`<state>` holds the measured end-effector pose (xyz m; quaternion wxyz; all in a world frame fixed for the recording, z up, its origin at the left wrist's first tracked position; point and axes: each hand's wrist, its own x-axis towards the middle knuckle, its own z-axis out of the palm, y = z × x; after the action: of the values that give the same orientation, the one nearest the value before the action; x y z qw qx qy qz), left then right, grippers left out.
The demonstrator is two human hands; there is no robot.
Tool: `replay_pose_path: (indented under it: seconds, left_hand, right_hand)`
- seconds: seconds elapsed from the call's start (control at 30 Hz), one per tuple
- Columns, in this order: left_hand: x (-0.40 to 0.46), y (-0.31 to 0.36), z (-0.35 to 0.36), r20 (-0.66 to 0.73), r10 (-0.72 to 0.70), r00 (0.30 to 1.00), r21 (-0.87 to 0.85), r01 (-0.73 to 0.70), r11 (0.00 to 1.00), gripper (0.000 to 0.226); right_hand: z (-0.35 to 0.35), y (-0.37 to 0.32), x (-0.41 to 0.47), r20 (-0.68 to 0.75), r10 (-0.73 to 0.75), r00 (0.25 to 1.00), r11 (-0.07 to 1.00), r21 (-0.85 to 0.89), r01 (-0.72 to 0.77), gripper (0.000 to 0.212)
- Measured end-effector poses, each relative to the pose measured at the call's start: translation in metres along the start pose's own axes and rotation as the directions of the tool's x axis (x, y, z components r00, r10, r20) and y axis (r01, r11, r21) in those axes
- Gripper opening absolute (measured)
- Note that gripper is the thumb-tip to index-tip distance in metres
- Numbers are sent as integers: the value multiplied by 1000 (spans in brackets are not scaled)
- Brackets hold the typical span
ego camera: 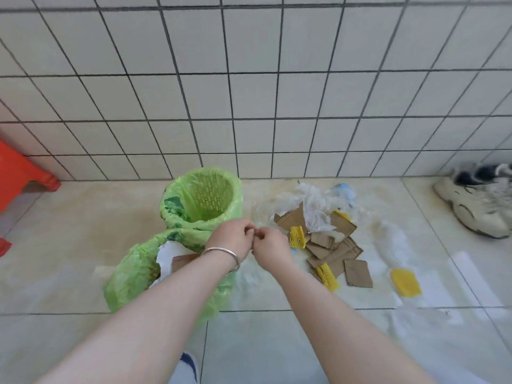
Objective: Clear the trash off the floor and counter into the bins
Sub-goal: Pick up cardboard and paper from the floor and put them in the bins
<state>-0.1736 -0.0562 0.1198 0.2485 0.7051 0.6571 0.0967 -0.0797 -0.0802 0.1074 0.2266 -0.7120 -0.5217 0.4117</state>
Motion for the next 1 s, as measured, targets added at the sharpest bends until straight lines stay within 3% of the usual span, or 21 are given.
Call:
replay_pose_path:
  seconds: [0.23,0.5,0.6,0.7,0.9,1.0]
  left_hand:
    - [36,72,33,20,56,998,-202,-51,978,27]
    - [114,76,121,131,-35,991,-415,87,906,27]
    - [136,65,166,215,-45,976,-392,128,911,32]
    - [147,47,205,314,-39,949,-259,125,958,38]
    - [191,27,235,257,-138,957,-137,177,975,43]
    - [214,25,245,228,-119,966,-91,143,986,44]
  right_hand:
    - [-60,35,58,-122,311,943,910,324,-259,22]
    - [-77,99,149,8,392,920,918,56,-392,20]
    - [-71,137,172,26,406,913,910,85,-407,15]
    - [-49,178,195,110,468,877,874,86,-478,26]
    - [-33,211,222,102,464,880,861,180,-475,42]
    - [-32,213,237,136,416,899,877,200,-436,45]
